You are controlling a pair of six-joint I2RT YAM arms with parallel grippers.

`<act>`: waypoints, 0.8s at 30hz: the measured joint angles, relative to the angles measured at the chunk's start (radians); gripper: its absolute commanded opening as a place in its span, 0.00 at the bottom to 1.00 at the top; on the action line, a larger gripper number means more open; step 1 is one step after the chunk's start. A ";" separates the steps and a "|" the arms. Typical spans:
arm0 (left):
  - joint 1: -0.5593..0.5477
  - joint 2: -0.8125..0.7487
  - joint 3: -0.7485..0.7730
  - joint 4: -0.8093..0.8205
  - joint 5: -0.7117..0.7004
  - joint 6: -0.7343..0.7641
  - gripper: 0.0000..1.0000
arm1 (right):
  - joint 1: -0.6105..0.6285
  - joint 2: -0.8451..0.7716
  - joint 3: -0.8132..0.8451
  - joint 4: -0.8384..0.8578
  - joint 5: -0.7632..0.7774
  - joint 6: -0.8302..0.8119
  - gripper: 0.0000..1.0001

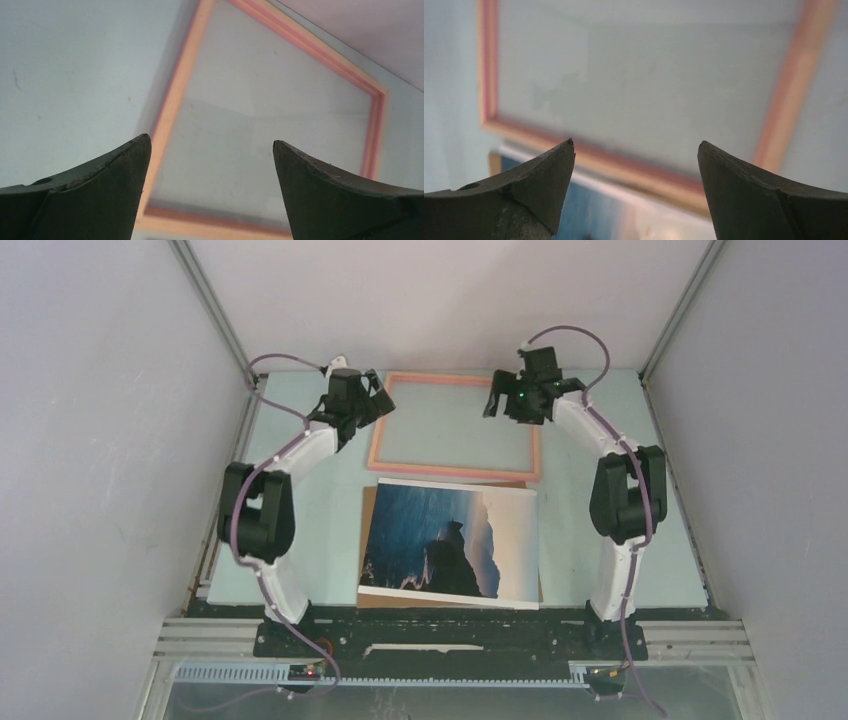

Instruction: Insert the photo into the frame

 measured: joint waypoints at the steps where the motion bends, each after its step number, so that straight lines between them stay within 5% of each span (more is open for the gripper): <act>1: -0.014 -0.050 -0.049 0.007 -0.003 0.000 1.00 | 0.026 -0.035 -0.043 0.009 -0.021 0.001 1.00; 6: -0.092 -0.303 -0.334 0.044 0.032 -0.021 1.00 | 0.108 -0.306 -0.397 0.076 -0.154 0.041 1.00; 14: -0.296 -0.550 -0.661 0.056 0.159 -0.095 1.00 | 0.058 -0.715 -0.906 0.080 -0.230 0.141 0.99; 19: -0.420 -0.575 -0.783 0.097 0.164 -0.193 1.00 | -0.144 -0.903 -1.120 0.122 -0.280 0.199 0.95; 24: -0.482 -0.559 -0.843 0.156 0.126 -0.277 1.00 | -0.322 -0.890 -1.213 0.188 -0.340 0.227 0.95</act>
